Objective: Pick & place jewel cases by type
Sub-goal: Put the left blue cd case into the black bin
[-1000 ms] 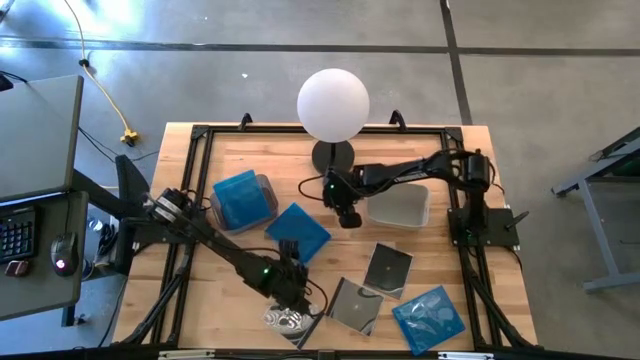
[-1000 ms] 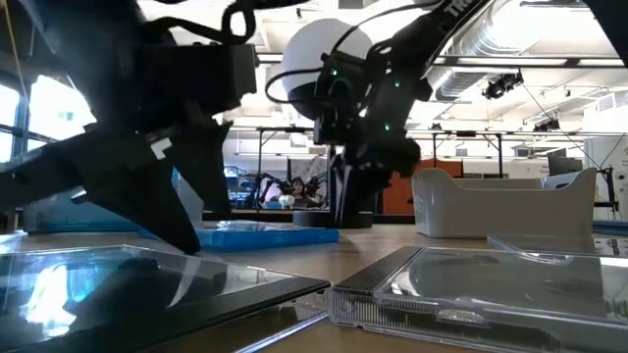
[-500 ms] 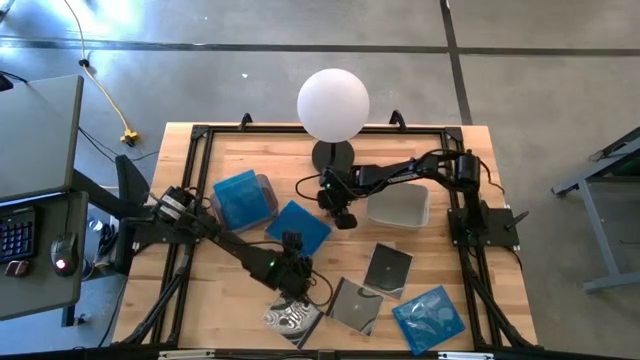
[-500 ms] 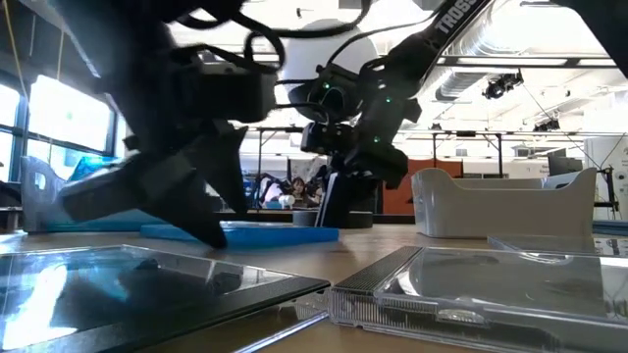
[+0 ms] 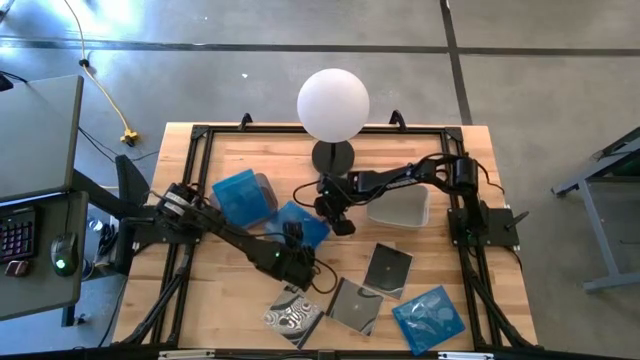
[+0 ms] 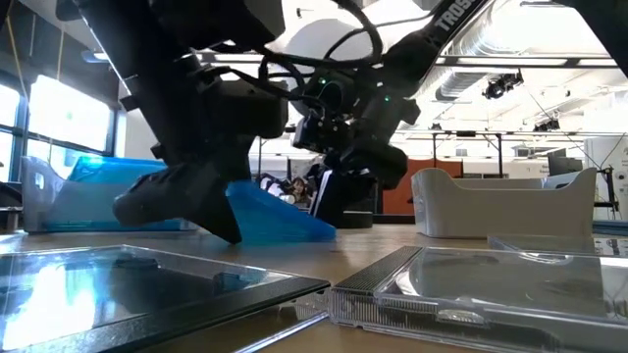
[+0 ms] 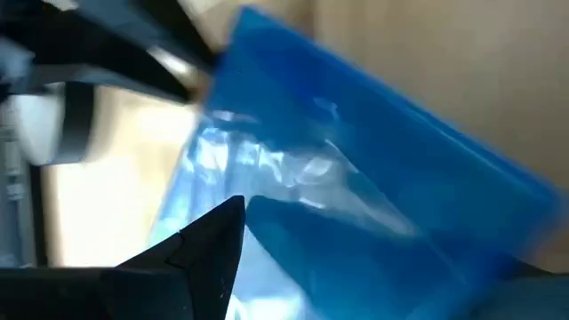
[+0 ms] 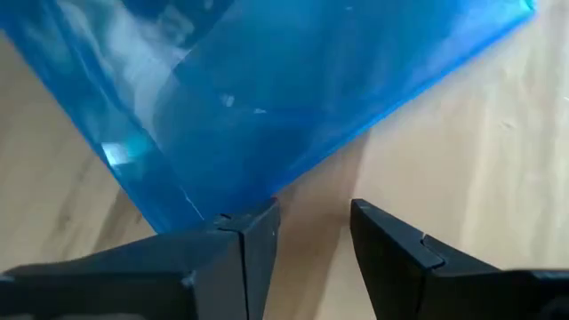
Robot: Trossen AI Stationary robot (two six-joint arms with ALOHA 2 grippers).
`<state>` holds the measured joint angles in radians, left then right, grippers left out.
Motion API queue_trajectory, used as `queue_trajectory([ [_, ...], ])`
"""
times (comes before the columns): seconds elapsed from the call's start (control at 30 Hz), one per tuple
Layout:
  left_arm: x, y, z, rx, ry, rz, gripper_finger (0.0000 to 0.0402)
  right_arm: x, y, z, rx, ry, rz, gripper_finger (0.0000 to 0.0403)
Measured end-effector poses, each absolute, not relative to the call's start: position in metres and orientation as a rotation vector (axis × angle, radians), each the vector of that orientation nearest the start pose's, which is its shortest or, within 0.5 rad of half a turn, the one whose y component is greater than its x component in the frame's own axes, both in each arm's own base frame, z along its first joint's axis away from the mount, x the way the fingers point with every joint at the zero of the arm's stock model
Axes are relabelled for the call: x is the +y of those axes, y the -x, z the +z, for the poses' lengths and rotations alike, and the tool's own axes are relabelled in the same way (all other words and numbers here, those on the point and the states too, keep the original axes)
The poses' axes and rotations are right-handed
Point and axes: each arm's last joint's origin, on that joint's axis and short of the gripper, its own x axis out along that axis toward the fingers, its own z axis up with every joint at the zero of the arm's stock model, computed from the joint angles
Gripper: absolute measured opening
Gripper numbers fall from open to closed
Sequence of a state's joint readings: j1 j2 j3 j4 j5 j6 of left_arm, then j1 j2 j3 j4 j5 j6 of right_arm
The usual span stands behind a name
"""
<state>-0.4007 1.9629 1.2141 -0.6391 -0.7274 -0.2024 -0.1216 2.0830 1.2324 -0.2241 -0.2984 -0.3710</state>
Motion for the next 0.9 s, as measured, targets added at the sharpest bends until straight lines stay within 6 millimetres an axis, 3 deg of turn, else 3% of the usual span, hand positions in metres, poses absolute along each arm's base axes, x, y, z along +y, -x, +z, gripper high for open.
queue_trajectory([
  [0.23, -0.125, -0.335, 0.137, 1.121, -0.58, 0.394, 0.022, -0.038, -0.399, 0.104, 1.004, 0.084, 0.359, 0.0138],
  [0.63, -0.149, -0.323, 0.14, 1.056, -0.63, 0.423, 0.0072, -0.037, -0.399, 0.104, 1.018, 0.07, 0.319, 0.0138],
  [0.9, -0.173, -0.306, 0.173, 1.12, -0.476, 0.532, 0.0014, -0.035, -0.4, 0.117, 0.976, 0.036, 0.315, 0.0138],
])
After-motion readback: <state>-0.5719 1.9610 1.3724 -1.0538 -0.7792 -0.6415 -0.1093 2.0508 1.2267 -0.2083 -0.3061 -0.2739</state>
